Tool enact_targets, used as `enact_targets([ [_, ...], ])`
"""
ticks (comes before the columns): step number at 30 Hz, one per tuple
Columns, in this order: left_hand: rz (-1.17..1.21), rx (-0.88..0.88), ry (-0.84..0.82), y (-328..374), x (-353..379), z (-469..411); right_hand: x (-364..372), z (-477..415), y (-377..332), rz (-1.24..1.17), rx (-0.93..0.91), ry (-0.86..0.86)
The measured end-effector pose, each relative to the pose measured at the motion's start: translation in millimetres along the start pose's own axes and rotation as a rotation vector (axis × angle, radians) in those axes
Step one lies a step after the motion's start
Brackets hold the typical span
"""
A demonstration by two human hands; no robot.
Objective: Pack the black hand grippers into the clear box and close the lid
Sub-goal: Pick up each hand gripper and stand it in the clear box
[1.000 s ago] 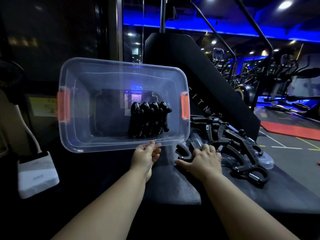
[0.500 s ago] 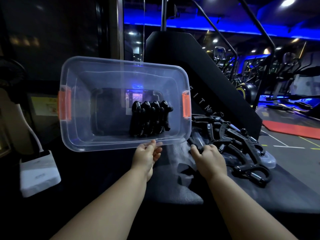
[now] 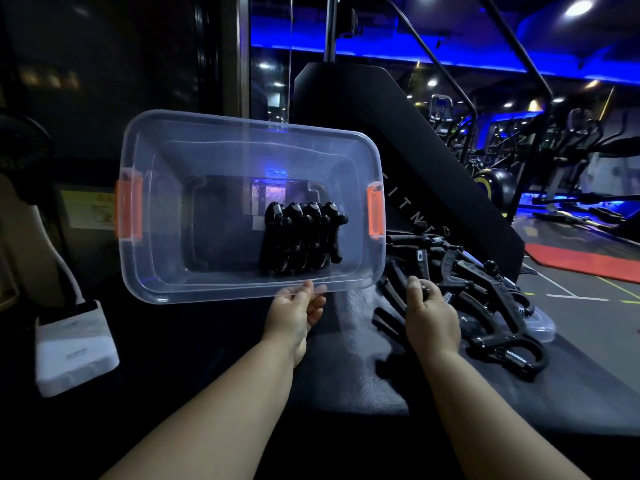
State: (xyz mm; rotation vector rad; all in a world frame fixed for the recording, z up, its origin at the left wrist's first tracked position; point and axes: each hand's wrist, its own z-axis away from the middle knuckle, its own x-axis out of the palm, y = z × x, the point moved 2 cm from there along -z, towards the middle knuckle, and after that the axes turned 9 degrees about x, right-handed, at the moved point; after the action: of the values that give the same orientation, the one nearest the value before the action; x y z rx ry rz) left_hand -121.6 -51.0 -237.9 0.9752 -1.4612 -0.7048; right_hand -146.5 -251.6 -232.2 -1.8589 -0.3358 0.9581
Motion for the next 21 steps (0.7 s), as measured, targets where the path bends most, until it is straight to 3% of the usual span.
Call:
enact_targets([
  [4, 0.004, -0.001, 0.001, -0.2, 0.1, -0.4, -7.6, -2.0, 1.7, -0.221, 0.030, 0.086],
  [8, -0.004, 0.003, 0.005, -0.4, -0.5, -1.2, -11.1, 3.3, -7.3, -0.502, -0.061, 0.147],
  [12, -0.002, -0.004, 0.018, -0.8, 0.1, -2.2, -8.3, 9.9, -14.3, -0.653, -0.136, 0.085],
  [21, -0.091, 0.067, 0.314, 1.7, -6.6, 1.4, -2.3, 25.9, -26.5, -0.764, -0.169, -0.035],
])
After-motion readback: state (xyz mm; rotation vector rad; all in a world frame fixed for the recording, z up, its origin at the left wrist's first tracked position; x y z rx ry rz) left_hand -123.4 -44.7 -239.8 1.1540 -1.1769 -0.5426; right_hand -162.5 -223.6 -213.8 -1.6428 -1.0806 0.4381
